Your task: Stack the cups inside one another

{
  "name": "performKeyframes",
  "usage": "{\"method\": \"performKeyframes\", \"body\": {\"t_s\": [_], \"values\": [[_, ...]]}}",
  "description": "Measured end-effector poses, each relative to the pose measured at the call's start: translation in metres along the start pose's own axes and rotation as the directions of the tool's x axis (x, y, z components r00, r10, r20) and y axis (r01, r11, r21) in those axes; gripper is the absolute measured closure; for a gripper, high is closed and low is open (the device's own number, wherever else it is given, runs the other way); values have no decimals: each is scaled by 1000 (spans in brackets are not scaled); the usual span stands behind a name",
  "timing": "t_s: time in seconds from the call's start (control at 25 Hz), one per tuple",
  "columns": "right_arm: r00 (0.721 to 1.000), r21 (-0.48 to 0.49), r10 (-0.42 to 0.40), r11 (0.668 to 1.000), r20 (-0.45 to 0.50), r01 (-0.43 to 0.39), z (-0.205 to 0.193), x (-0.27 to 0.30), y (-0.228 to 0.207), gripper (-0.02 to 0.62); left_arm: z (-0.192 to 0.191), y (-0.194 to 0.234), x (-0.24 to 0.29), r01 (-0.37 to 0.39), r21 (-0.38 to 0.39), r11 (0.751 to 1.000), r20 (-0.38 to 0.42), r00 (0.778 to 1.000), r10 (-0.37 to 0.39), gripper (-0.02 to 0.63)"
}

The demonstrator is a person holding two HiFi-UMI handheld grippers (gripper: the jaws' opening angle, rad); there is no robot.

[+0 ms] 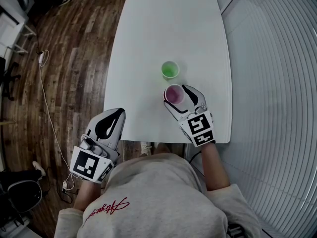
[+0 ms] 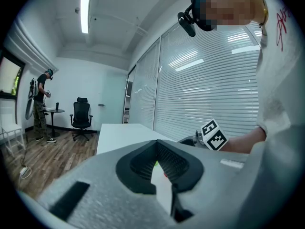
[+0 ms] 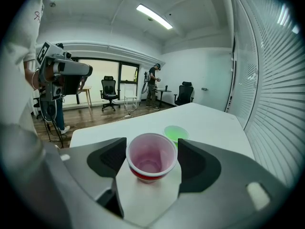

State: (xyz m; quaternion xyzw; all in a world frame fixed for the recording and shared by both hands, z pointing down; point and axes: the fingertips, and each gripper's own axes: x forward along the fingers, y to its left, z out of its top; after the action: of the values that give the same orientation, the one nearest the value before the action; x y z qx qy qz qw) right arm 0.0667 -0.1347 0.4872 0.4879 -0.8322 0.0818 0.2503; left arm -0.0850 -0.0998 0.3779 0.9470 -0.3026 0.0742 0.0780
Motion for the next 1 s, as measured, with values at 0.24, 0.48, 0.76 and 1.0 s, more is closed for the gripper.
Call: {"method": "performKeyframes", "body": {"t_s": [0.24, 0.48, 0.76, 1.0], "values": [[1000, -1, 13, 1000, -9, -13, -4, 3, 2, 256, -1, 0, 2, -5, -2, 1000, -2, 1000, 5, 611], [1000, -13, 16, 1000, -14, -17, -9, 6, 1, 256, -2, 2, 4, -15, -13, 1000, 1, 1000, 15, 611], [999, -17, 21, 1000, -25, -21, -13, 7, 1, 256, -1, 0, 7, -12, -15, 1000, -1, 1000, 12, 611], [999, -21, 25, 999, -36, -26, -14, 7, 1, 256, 3, 1, 7, -15, -15, 1000, -2, 1000, 15, 611]]}}
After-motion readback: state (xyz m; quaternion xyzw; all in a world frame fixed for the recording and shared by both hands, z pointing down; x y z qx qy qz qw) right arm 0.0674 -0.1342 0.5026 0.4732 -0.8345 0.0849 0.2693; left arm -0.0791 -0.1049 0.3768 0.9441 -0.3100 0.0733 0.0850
